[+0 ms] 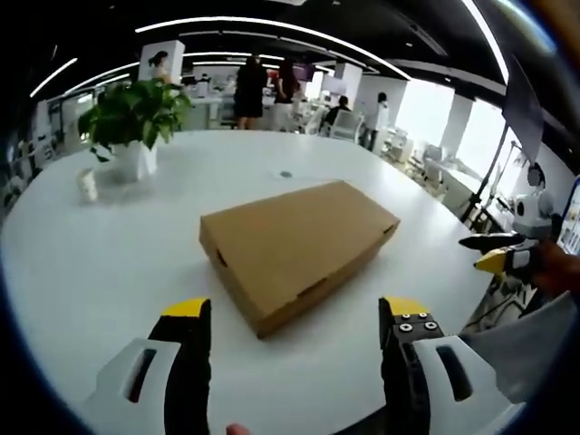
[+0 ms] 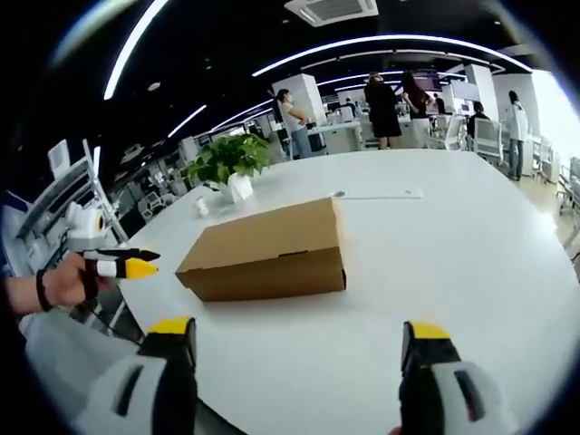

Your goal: Operate the shoe box by opening the lid, removing the specified soft item, and placing it in the target area until the item is outside and the box remains undamaged.

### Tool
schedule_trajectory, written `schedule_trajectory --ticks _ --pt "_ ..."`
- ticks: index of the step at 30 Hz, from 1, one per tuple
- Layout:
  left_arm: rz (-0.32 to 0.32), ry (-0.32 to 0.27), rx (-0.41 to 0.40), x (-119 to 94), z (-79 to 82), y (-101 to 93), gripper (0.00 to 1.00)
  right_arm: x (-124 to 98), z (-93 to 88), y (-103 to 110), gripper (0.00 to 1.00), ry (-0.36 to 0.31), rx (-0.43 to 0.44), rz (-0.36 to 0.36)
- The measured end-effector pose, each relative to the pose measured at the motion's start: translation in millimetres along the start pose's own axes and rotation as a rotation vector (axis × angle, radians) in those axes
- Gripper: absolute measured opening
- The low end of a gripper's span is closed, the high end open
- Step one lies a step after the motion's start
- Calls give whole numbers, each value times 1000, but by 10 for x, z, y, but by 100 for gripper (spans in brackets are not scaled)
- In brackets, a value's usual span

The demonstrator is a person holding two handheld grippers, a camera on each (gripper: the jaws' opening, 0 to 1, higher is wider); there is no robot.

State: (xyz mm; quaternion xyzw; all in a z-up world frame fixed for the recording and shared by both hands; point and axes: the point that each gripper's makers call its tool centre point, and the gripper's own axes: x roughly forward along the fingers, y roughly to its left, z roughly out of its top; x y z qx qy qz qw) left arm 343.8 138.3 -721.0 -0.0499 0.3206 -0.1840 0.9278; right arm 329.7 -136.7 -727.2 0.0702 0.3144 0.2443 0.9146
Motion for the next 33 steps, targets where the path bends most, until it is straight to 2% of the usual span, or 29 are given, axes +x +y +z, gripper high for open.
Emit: schedule_trajectory --ticks 5,13,23,33 --pt "-1 14 -9 62 -33 53 78 123 36 -63 93 12 -2 12" --pt "-3 39 -18 105 -93 111 77 327 122 -14 93 16 -17 45" --pt "3 43 -25 115 -77 156 77 500 106 -16 92 47 -30 73" --pt "-6 54 -33 221 -70 208 77 703 142 -49 92 64 -32 87"
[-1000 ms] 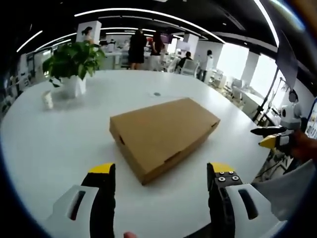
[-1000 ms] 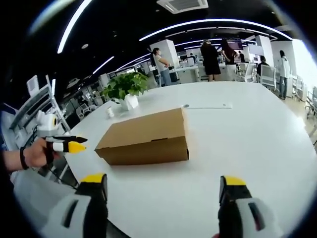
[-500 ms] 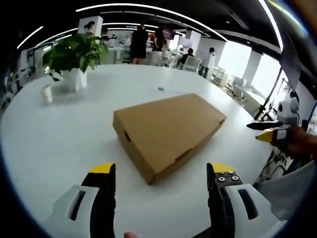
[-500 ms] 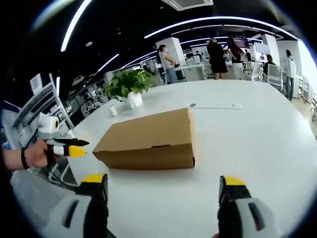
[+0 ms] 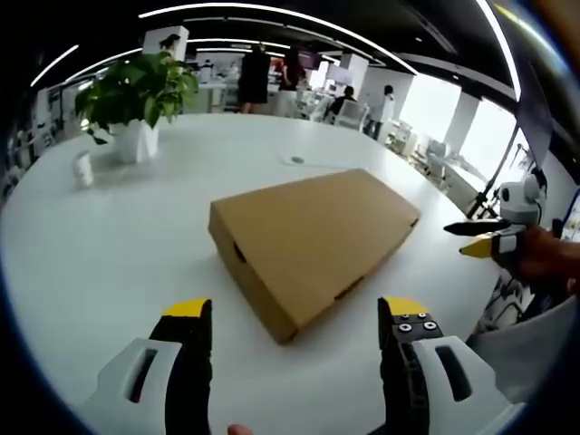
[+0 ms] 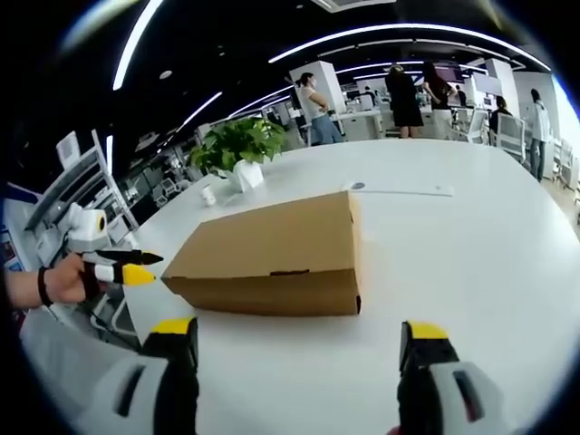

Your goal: Operate the shoe box by opening the lid, removing the specified soft item, and placing it in the target area until the item is outside and the box remains undamaged.

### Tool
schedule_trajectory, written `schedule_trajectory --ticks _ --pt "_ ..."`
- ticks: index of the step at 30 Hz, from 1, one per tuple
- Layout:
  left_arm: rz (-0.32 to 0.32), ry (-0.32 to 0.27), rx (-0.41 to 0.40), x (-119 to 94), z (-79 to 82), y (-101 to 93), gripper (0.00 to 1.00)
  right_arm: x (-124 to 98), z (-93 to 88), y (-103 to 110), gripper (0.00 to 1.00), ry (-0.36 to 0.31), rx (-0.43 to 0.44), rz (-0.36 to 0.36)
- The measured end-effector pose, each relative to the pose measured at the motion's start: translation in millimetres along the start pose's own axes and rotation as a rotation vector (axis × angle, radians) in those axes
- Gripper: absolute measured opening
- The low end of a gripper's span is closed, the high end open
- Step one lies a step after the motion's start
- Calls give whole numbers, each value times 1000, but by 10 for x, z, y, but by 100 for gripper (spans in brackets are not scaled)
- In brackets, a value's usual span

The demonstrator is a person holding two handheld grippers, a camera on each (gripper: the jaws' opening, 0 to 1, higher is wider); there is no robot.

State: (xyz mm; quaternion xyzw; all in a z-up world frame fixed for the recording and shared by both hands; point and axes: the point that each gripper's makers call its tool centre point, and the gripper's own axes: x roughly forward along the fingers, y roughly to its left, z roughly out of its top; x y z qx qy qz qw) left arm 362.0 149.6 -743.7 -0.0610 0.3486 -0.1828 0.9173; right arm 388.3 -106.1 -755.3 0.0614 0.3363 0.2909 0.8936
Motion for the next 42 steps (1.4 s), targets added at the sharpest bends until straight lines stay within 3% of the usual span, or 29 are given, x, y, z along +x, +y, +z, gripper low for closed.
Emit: schedule_trajectory --ticks 26,42 --pt "-36 30 8 320 -85 -49 73 499 10 -50 86 39 -4 38" --pt "-33 30 24 412 -45 -27 68 610 161 -48 73 -12 -52 38"
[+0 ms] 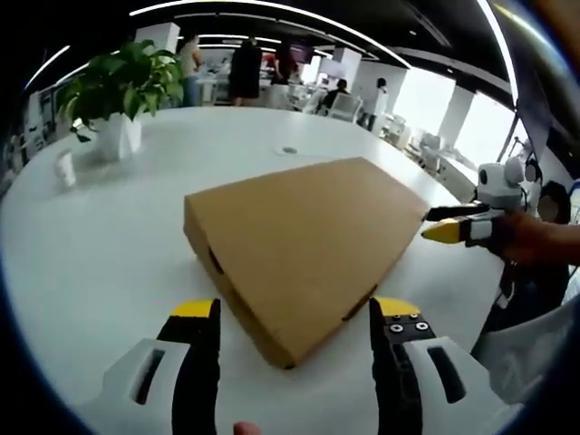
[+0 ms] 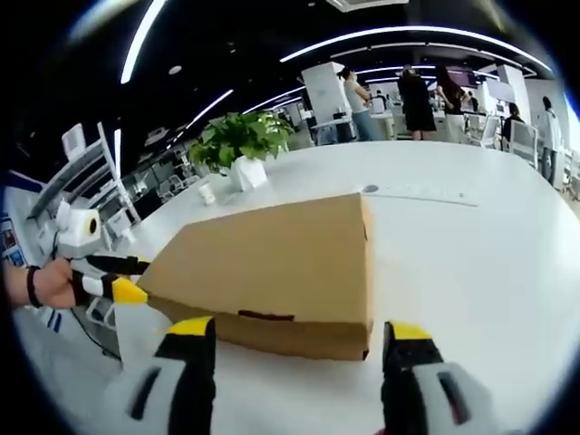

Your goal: Operate the shoe box by opening the lid, removing the specified soft item, and placing it in the target area until the item is outside and the box remains undamaged.

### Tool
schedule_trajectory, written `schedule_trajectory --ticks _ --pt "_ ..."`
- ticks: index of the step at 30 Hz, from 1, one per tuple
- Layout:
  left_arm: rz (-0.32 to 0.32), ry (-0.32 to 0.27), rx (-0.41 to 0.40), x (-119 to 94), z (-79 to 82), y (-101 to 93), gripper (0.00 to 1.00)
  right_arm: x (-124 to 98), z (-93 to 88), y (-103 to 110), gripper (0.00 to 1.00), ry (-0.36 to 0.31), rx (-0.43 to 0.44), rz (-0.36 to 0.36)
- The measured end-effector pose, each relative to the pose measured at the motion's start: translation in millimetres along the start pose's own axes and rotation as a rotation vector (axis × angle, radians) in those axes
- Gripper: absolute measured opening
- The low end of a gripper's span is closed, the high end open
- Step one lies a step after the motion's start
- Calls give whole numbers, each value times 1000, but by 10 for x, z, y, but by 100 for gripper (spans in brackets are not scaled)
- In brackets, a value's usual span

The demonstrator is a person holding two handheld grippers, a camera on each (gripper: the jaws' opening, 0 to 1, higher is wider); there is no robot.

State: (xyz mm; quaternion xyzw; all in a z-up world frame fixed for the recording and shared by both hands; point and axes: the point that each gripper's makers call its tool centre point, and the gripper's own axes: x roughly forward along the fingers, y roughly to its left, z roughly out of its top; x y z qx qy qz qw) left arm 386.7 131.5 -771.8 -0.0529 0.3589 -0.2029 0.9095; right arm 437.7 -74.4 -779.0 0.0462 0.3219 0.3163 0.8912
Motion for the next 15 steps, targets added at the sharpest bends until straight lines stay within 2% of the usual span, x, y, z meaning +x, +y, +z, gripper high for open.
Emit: schedule_trajectory --ticks 5,15 --pt "-10 13 21 35 -16 -34 66 4 38 46 66 -10 -27 17" --pt "-30 30 54 13 -30 -28 62 10 29 40 62 -10 -59 21"
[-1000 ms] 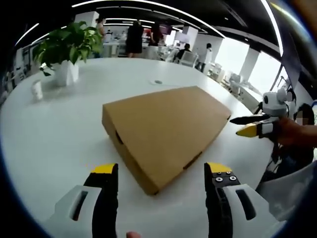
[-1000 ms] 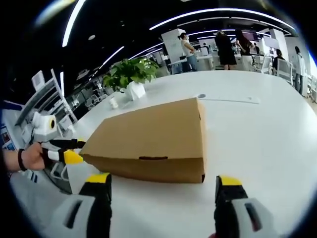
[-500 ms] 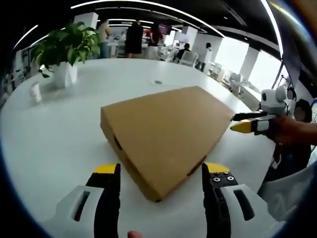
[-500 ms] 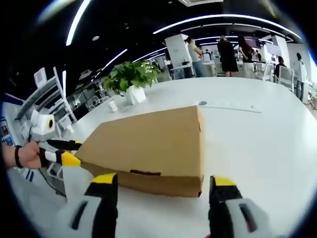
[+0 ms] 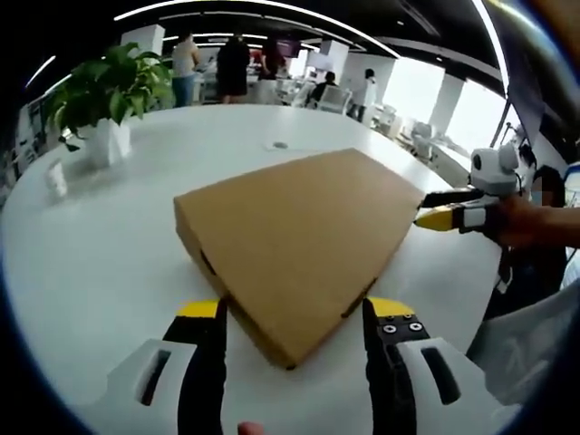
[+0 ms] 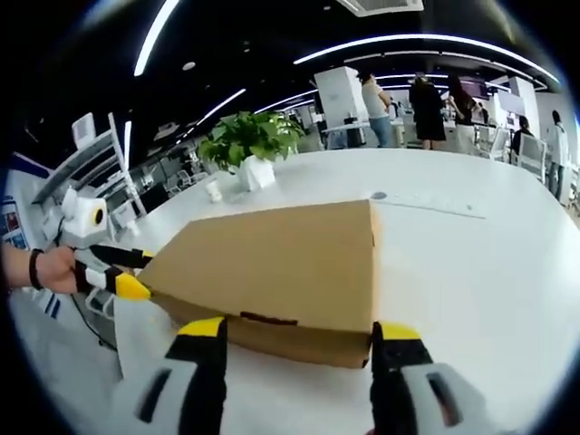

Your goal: Operate the shoe box by opening the lid, removing the specified soft item, and placing it in the target area until the item is outside and the box remains undamaged.

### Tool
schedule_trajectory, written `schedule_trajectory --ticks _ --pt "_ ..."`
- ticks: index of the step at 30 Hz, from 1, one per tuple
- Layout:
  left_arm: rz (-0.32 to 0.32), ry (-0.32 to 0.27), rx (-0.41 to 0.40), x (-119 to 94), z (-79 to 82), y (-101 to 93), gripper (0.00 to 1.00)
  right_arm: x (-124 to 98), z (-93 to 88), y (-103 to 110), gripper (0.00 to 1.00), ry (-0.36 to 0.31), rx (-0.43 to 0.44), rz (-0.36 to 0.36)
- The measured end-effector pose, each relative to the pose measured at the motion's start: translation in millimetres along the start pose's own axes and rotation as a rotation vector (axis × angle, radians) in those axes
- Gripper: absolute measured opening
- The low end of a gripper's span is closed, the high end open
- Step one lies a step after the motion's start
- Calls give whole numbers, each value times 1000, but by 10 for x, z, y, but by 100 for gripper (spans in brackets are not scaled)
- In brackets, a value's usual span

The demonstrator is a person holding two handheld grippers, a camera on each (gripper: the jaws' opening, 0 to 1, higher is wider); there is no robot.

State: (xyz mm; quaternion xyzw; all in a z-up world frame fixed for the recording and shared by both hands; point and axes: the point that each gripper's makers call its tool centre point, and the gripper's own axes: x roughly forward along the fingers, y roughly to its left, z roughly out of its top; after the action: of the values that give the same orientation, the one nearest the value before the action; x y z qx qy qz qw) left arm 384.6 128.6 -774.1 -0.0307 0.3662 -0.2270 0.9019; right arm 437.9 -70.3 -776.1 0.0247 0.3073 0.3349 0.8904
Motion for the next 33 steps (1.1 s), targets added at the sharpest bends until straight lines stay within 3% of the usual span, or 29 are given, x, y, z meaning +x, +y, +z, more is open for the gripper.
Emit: schedule_trajectory --ticks 10,23,33 --pt "6 11 3 -70 -43 110 61 78 -3 91 57 29 -19 11" --pt "25 34 -10 -350 -240 362 61 247 -61 371 54 34 -33 50" --pt "43 27 -24 -555 -398 391 60 229 -141 567 53 44 -41 65"
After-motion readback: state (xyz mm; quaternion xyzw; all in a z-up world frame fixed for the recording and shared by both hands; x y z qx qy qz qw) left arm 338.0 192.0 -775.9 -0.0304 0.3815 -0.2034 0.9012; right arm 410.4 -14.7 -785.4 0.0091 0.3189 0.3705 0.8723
